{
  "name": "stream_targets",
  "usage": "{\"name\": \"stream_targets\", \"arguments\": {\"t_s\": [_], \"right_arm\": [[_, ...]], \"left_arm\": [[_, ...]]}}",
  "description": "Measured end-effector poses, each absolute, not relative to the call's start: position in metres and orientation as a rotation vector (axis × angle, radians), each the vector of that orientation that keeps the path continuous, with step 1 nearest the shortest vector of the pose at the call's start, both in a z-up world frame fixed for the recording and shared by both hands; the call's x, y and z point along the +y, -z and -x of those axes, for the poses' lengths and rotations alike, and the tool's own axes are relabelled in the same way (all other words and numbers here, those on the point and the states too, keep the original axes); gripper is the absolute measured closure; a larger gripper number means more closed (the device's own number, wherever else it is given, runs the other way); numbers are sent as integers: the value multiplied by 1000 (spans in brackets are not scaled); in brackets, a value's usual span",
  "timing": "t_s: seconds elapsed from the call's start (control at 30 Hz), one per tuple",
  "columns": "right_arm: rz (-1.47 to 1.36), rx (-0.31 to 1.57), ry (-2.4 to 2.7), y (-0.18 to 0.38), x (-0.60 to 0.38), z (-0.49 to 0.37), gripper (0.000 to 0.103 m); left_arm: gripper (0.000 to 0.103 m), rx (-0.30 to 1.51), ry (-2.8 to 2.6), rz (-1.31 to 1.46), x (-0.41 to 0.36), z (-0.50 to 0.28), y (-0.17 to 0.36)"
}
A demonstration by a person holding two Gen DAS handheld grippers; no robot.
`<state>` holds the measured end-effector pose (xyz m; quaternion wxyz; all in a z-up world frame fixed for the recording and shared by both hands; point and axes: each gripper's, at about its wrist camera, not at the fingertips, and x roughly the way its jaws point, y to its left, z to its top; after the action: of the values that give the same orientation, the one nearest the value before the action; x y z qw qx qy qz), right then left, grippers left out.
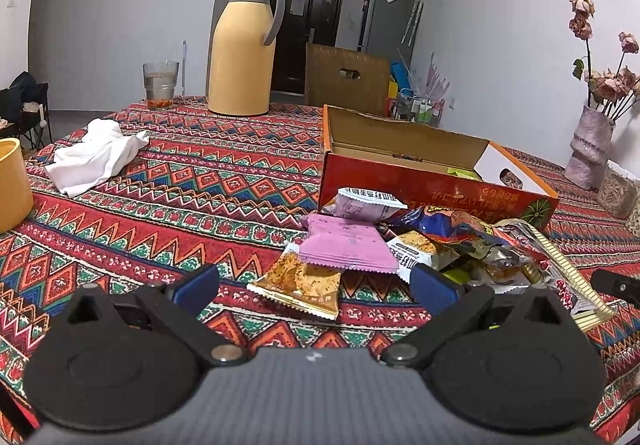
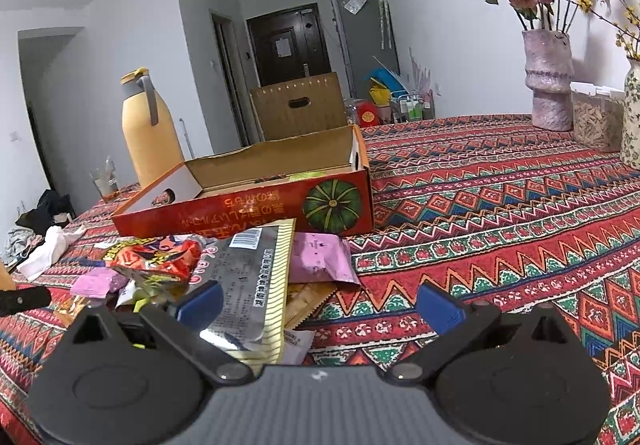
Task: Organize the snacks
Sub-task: 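Grasp the silver packet with gold edging with the right gripper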
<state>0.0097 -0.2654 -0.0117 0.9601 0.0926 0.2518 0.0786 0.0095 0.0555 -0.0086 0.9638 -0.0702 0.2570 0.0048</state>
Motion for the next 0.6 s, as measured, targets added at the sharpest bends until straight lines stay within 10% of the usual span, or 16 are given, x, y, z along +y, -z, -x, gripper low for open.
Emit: {"name": "stream_targets", "arguments": {"t_s": [0.6], "right_arm": [[-143, 514, -212, 5, -247, -20, 0]], "left_arm": [[0, 553, -8, 123, 45, -17, 15]]}}
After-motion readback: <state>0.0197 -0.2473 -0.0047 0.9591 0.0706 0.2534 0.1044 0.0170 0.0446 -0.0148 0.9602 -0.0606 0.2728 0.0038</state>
